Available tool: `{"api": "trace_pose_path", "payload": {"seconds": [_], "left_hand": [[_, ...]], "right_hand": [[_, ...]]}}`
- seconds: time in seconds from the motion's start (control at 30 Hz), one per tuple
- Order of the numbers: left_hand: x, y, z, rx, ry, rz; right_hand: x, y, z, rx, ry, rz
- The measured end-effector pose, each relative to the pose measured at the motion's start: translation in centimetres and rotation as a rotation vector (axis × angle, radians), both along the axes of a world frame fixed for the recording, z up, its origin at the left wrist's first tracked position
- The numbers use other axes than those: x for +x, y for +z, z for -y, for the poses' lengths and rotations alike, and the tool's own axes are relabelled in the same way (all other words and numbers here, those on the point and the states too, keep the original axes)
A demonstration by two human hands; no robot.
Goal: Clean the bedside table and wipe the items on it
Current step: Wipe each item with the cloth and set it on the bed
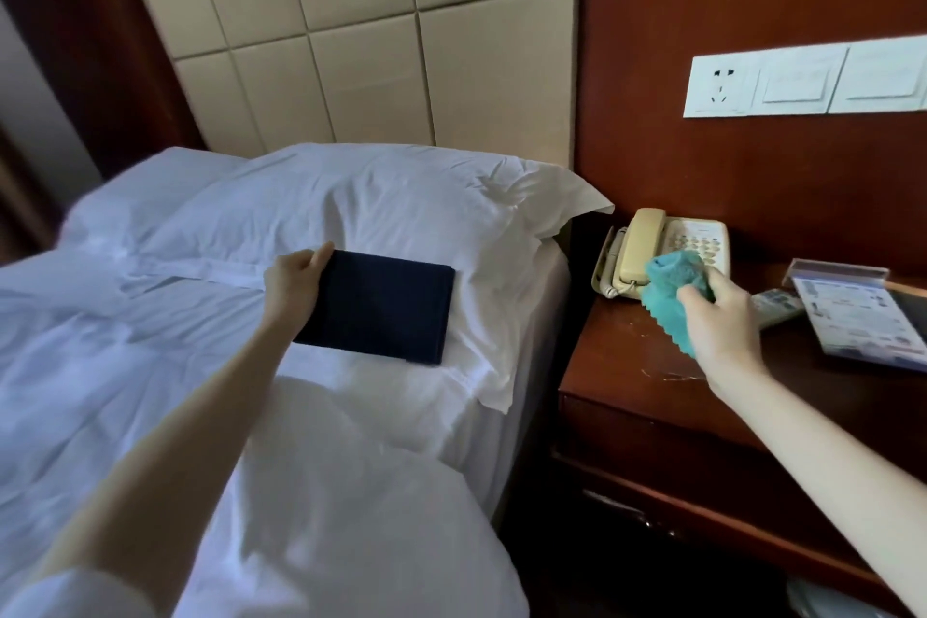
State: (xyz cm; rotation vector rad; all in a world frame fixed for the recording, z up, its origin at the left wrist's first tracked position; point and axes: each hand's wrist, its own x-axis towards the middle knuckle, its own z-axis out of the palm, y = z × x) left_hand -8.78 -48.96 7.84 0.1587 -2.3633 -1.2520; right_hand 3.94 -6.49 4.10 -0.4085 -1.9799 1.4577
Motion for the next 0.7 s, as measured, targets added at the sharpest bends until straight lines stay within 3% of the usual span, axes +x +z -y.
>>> {"api": "trace_pose_path", "payload": {"seconds": [0.33, 0.7], "left_hand": [[0.4, 0.7, -3.8, -0.152, -0.234, -0.148], [2.5, 2.0, -20.6, -0.125, -0.697, -0.235]], "right_hand": [[0.6, -1.4, -1.3, -0.121, -0.026, 0.023], [4.4, 0.5, -7.8, 0.028, -0.085, 0.001]]}}
